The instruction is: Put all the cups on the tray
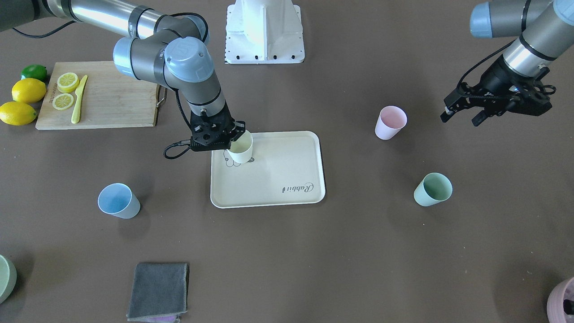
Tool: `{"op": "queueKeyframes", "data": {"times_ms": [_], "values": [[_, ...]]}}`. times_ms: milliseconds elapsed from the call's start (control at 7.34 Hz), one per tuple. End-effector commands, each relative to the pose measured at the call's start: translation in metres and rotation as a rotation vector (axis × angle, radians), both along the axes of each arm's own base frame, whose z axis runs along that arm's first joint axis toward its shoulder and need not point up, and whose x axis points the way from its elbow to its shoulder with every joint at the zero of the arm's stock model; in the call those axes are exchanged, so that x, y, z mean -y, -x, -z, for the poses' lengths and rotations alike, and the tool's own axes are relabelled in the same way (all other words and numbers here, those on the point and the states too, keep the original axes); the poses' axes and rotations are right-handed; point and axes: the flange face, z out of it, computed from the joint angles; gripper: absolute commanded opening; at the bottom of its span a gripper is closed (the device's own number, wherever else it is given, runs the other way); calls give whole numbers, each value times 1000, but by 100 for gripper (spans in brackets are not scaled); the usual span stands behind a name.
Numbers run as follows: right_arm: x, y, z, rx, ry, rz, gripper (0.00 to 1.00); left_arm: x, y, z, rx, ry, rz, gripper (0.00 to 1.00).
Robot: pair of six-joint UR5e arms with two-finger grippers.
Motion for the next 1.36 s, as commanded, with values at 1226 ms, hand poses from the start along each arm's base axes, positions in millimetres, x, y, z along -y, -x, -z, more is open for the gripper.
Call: {"op": "queueKeyframes", "data": {"times_ms": [1226], "values": [[73, -174, 40, 97, 97, -64, 100, -84, -138, -11, 80, 25, -13, 91]]}}
